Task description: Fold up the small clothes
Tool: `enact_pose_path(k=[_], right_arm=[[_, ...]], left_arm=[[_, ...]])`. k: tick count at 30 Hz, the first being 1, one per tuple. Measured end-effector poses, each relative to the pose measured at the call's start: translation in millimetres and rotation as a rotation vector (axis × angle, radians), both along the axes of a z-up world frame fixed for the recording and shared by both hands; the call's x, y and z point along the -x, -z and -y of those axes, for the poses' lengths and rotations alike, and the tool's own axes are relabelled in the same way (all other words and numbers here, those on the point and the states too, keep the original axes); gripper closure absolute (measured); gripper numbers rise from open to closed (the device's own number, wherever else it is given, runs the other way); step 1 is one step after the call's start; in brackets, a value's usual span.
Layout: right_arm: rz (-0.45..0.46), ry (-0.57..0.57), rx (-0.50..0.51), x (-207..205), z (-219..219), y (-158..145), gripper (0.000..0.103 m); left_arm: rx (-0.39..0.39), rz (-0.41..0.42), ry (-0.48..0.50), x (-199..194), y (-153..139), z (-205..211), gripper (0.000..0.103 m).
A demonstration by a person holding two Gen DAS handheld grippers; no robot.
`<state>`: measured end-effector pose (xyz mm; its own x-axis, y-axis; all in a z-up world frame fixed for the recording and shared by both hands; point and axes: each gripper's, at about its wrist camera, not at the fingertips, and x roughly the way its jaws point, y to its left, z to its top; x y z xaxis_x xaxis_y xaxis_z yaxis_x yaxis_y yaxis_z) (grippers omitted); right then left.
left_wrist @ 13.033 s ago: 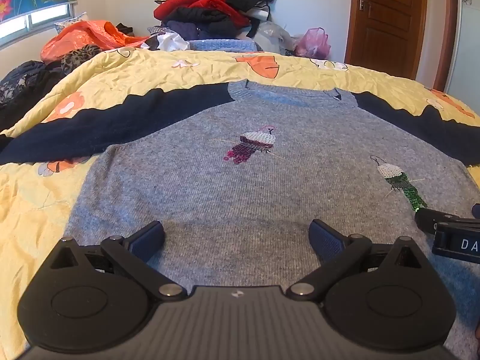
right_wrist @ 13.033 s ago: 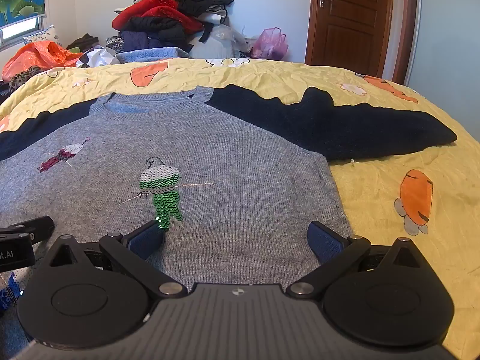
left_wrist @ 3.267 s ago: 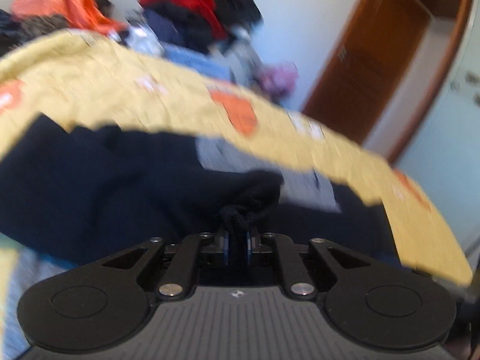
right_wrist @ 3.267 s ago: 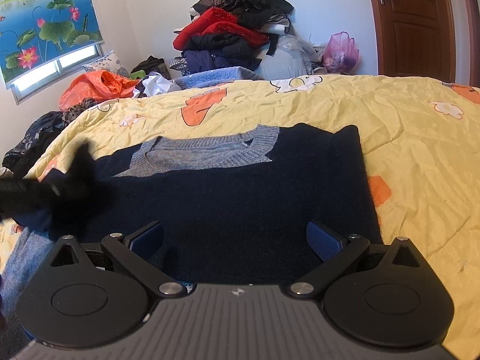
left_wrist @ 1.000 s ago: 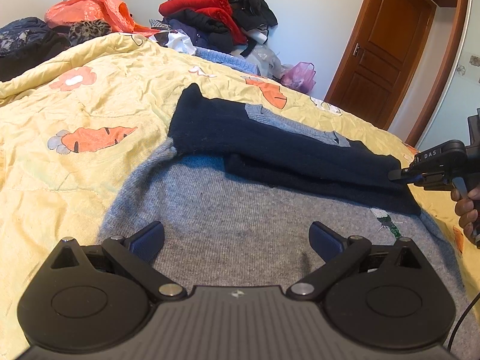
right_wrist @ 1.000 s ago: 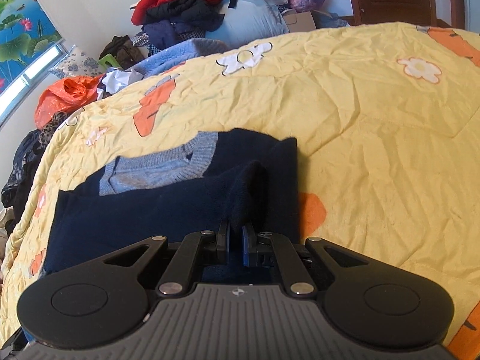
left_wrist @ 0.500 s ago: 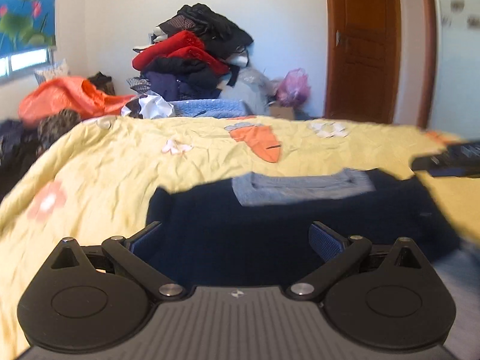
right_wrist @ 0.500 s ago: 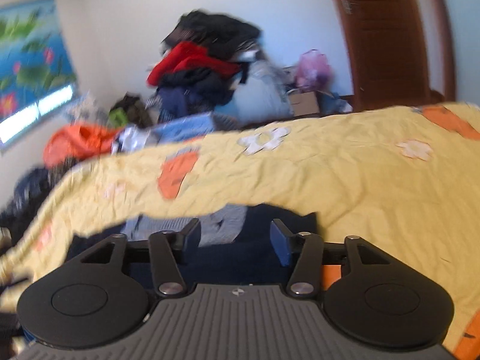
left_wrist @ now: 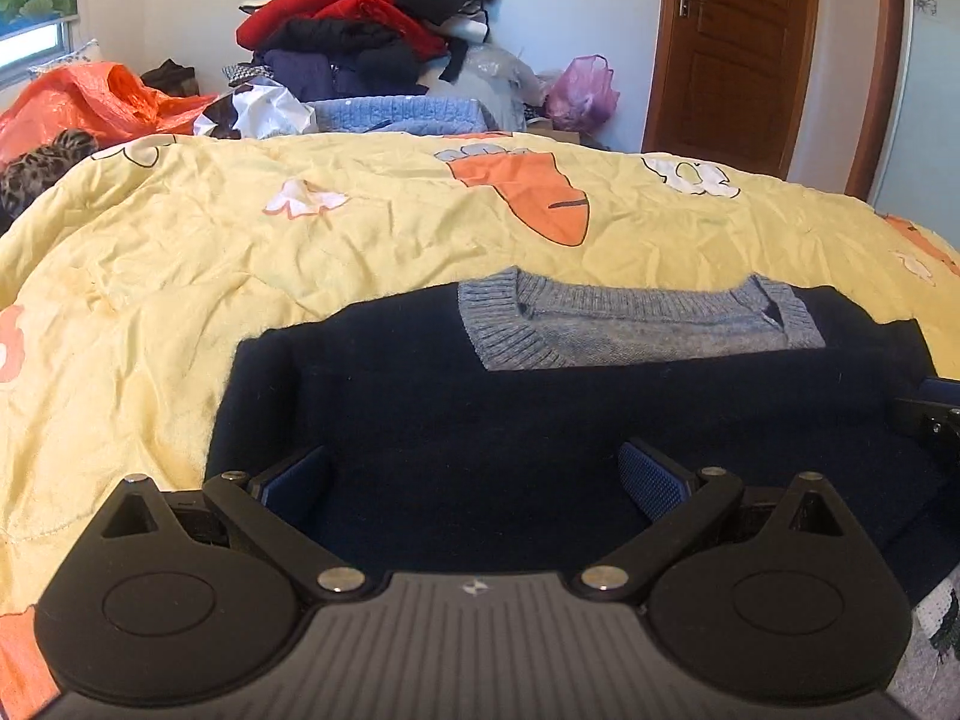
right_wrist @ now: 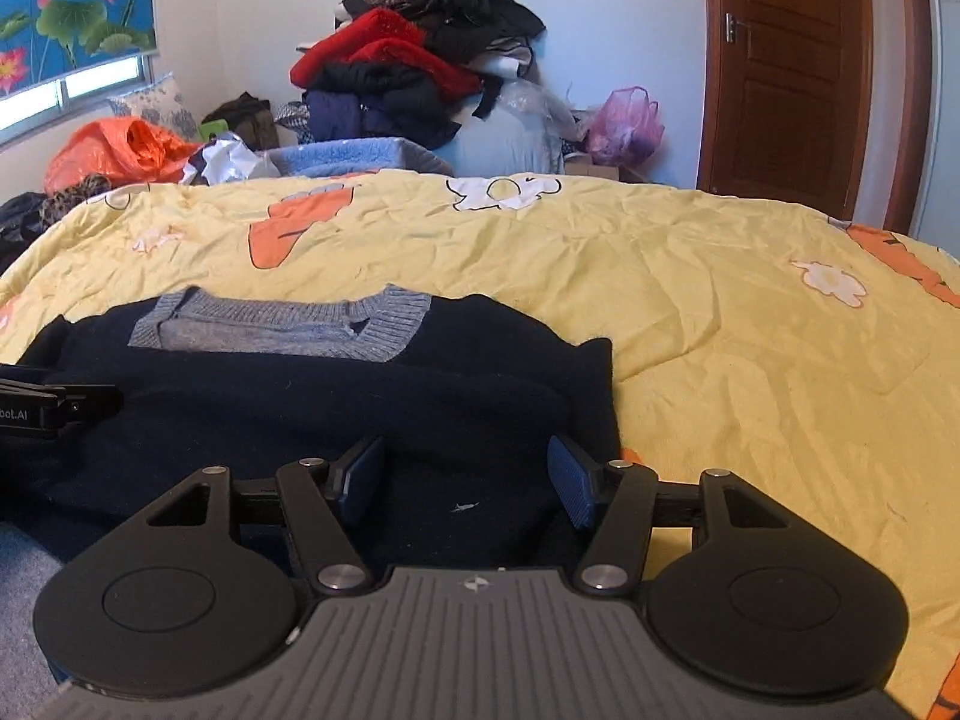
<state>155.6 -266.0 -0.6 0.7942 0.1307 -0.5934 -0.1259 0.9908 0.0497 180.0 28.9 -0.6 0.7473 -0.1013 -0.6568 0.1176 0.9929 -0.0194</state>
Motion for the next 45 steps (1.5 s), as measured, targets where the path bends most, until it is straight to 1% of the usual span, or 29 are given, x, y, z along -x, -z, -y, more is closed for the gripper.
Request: enact_pose_path(k=[1,3,5,7,10,13,15,16,17,19,20,21,22,23,24,26,27,29,30,31,33,34,35,37,38,42,45], right_arm=[[-0.010,0.003,0.004,-1,-1,-2,0.042],[-0.016,0.047,-0.026,1,-1,-11,0.046],[0.029,0.088,-0.060,13,-3,-21,0.044],[0.062,0.051,-0.077,22,-9,-28,0.044],[0.010,0.002,-0.056,15,-21,-23,0.044],[-0.042,-0.004,-0.030,7,-24,-9,0.045],[-0.017,-0.029,0.010,10,-24,-4,0.044],[-0.006,-0.039,0.056,12,-26,-1,0.044],[0.006,-0.039,0.089,14,-27,0,0.041],[-0.003,-0.025,0.050,12,-21,0,0.041],[-0.012,-0.025,0.052,11,-21,-2,0.041],[-0.020,-0.022,0.058,12,-22,-5,0.041],[-0.025,-0.005,0.054,15,-21,-9,0.045],[-0.025,0.021,0.039,22,-20,-14,0.046],[-0.018,0.039,0.014,29,-17,-19,0.045],[-0.001,0.029,-0.038,48,-14,-23,0.044],[-0.007,0.028,-0.041,56,-15,-21,0.044],[-0.043,0.024,-0.004,65,-21,-11,0.043],[-0.043,0.019,0.015,71,-24,-6,0.042],[-0.017,0.013,0.036,78,-26,-3,0.039],[-0.018,0.026,0.053,87,-29,-3,0.032],[-0.026,0.026,0.050,90,-30,-4,0.023],[-0.036,0.020,0.051,95,-32,-4,0.011],[-0.067,0.016,0.054,105,-33,1,0.003],[-0.066,0.011,0.056,111,-33,3,0.001],[-0.068,0.018,0.057,133,-32,2,0.001],[-0.066,0.012,0.072,146,-33,2,0.001]], left_arm=[[0.000,0.001,-0.002,0,0,0,0.000],[-0.002,0.003,-0.007,2,-1,1,0.000],[-0.005,0.004,-0.008,1,-1,1,0.000],[-0.004,0.004,-0.009,1,-1,1,0.000],[-0.006,0.005,-0.009,2,-1,1,0.000],[-0.006,0.005,-0.010,2,-1,1,0.000],[-0.006,0.006,-0.009,1,-1,1,0.000],[-0.005,0.006,-0.009,1,-1,1,0.000],[-0.005,0.006,-0.010,1,-1,1,0.000],[-0.020,0.010,-0.015,1,-2,3,0.000],[-0.043,0.017,-0.018,3,-3,6,0.000],[-0.081,0.031,-0.029,8,-7,10,0.000],[-0.120,0.043,-0.052,15,-12,15,0.000],[-0.133,0.052,-0.061,25,-19,18,0.000],[-0.118,0.066,-0.044,38,-25,20,0.000],[-0.085,0.090,0.010,65,-32,26,0.000],[-0.088,0.089,0.038,76,-31,30,0.000],[-0.121,0.053,0.066,88,-22,38,0.000],[-0.141,0.039,0.066,91,-16,39,0.000],[-0.158,0.029,0.055,94,-9,39,0.000],[-0.128,0.028,0.044,101,-5,32,0.000],[-0.112,0.011,0.040,101,-4,27,0.000],[-0.089,-0.003,0.034,100,-4,23,0.000],[-0.055,-0.021,0.016,102,-3,15,0.000],[-0.053,-0.024,0.009,105,-3,14,0.000],[-0.075,-0.024,-0.014,124,-4,15,0.000],[-0.061,-0.034,-0.041,141,-5,10,0.000]])
